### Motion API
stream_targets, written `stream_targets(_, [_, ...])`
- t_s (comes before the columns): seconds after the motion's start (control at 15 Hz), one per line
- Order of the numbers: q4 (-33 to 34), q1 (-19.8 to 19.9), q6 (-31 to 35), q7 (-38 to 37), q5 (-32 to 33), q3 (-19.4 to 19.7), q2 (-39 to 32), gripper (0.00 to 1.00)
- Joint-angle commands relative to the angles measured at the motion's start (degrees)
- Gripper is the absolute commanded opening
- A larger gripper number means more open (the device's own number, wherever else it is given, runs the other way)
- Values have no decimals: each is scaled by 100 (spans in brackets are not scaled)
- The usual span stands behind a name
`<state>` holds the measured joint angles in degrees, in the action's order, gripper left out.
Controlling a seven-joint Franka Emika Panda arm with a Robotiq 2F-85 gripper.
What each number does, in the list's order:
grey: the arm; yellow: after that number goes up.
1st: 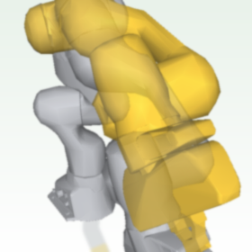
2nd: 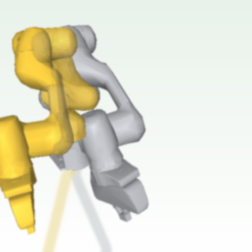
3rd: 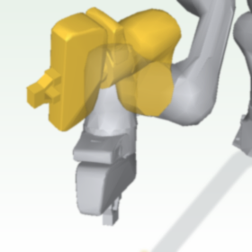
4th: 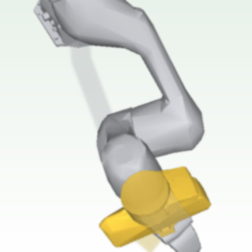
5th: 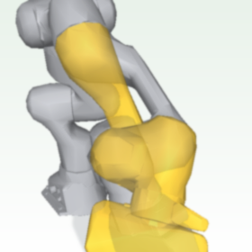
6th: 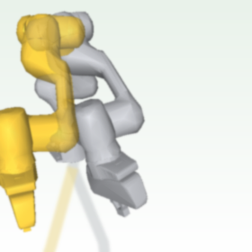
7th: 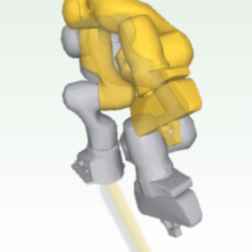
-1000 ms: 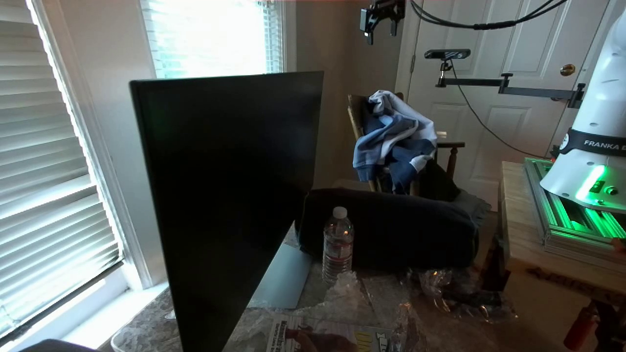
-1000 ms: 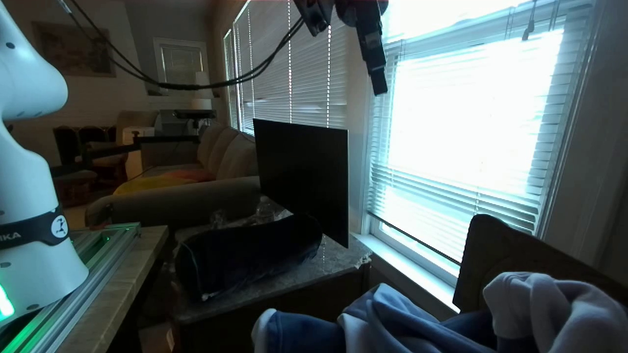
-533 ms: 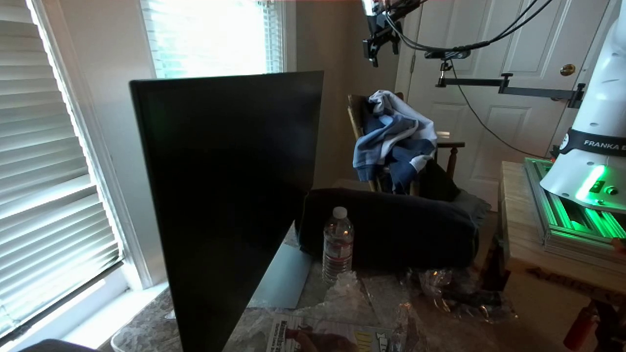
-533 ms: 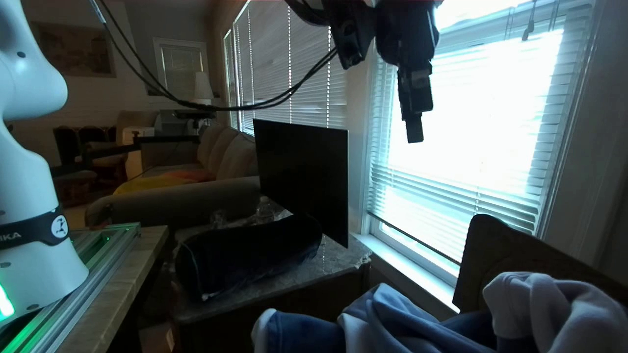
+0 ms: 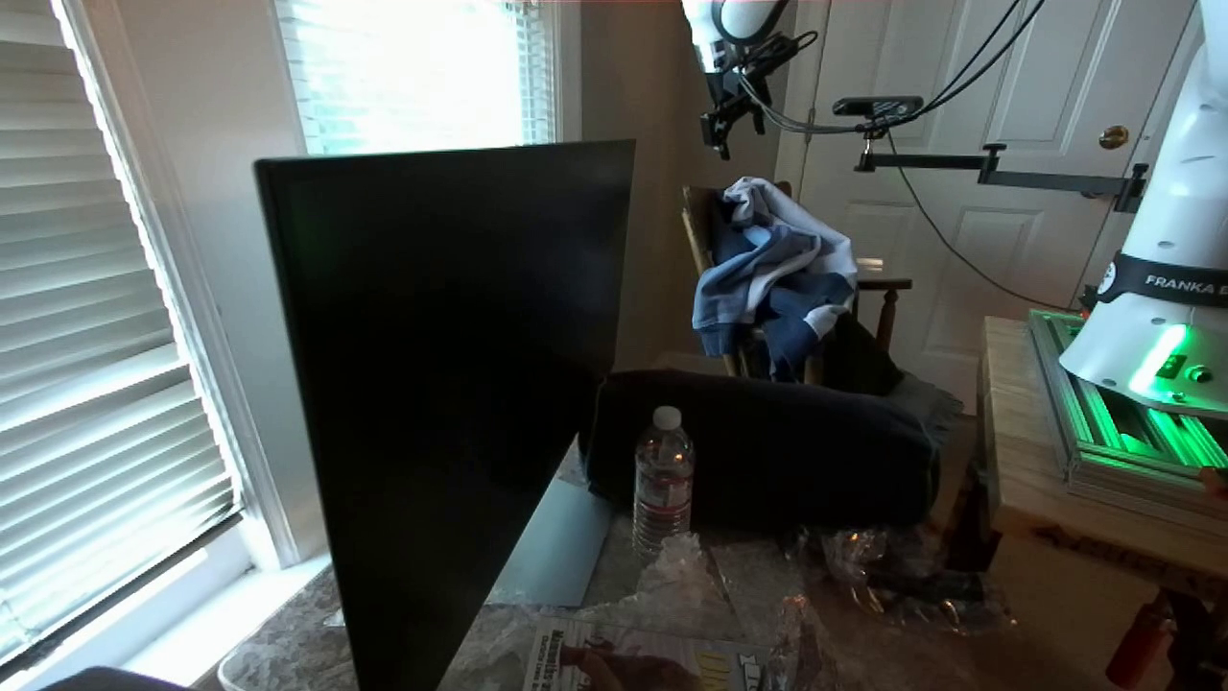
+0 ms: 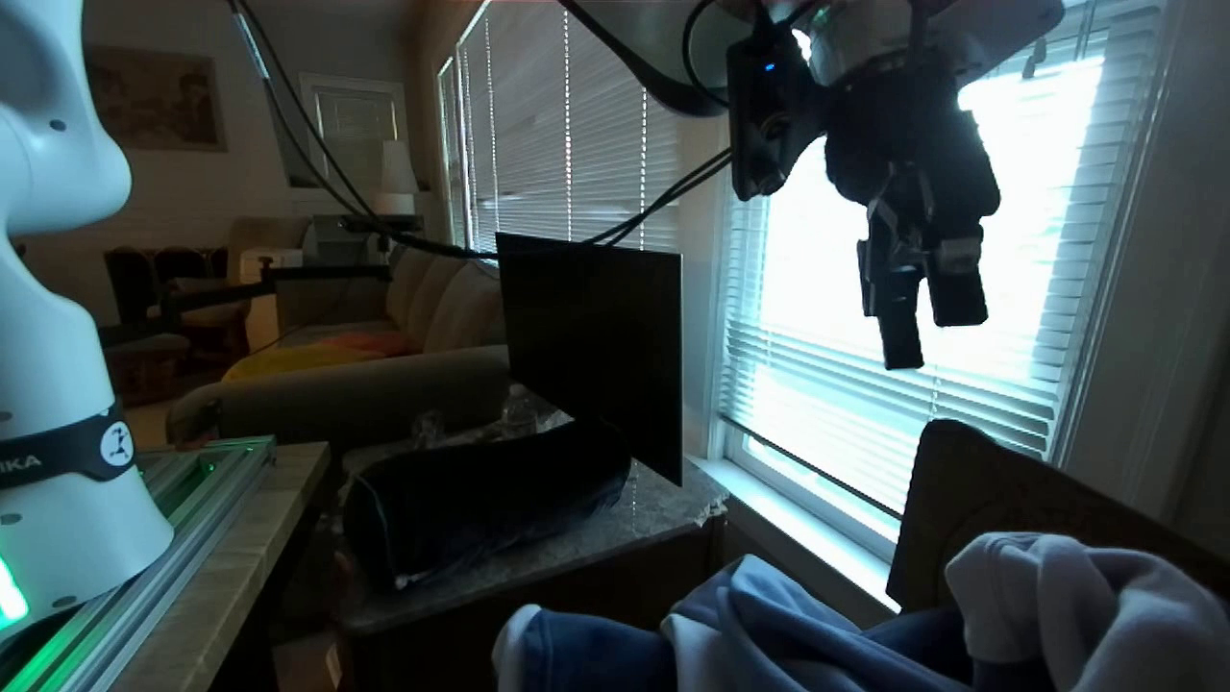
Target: Put the jersey on the backrest of the chair
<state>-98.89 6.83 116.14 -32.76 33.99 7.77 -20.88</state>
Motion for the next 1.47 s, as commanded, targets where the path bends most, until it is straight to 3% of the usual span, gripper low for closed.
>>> stream_targets(0.0, [9,-162,11,44,-67,198,-31,100])
stream_targets(0.4, [11,-183,9,41,-62,215,-3,100])
stream_targets(0.87, [64,-85,1104,389,26,421,-444,100])
stream_targets(1.4, [160,-126,1374,836,48,724,-909,100])
